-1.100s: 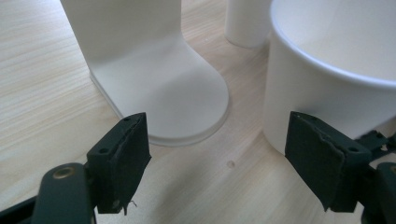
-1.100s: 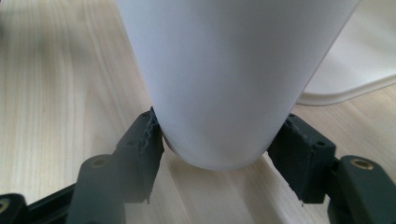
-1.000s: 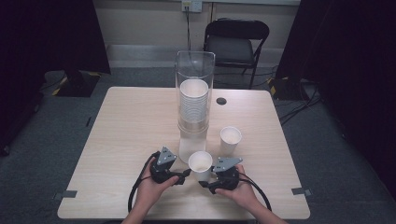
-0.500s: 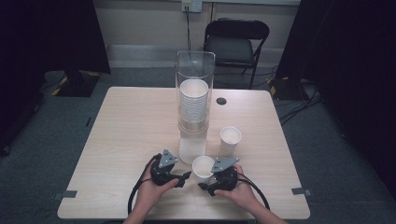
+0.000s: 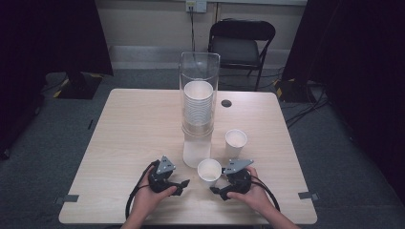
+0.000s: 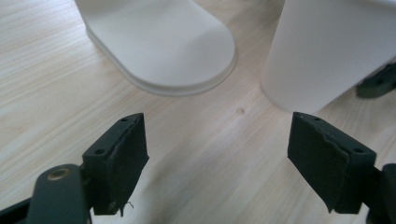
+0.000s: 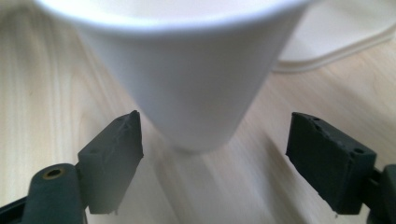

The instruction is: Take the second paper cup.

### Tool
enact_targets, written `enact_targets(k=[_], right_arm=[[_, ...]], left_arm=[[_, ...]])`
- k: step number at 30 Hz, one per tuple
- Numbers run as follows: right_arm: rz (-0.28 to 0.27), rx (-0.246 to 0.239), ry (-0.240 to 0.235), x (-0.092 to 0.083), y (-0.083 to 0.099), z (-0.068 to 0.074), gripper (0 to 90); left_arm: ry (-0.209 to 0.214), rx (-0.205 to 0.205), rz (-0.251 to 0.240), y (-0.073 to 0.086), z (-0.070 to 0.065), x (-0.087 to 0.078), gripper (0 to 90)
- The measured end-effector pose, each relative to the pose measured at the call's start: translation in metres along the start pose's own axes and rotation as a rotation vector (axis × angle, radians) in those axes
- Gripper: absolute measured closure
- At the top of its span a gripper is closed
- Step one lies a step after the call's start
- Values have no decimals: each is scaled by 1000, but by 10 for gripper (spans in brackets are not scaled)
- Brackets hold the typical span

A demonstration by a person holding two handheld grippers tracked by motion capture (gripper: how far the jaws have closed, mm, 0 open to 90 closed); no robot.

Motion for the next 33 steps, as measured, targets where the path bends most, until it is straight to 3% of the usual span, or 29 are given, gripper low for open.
enact_targets(k=[10, 21, 27, 33], right_arm=[[-5, 47, 11, -28, 17, -19, 164], [-5, 95, 67, -54, 36, -42, 156], [-15, 133, 82, -68, 50, -52, 157], [-15, 161, 116, -85, 66, -64, 158]], left_arm=[[-7, 5, 46, 20, 14, -13, 190], [-11, -17, 61, 34, 24, -25, 190], [-21, 1, 74, 39, 30, -30, 190], [-21, -7, 78, 45, 35, -35, 190]])
Point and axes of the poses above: each handheld gripper's, and its own axes: x roughly forward along the jaws, y roughly out of its underside, z roughly to its left, the point moved 6 cm from there along x, roughly forward along the jaws, and after that the axes turned 4 degrees about x, right-handed, at the moved point
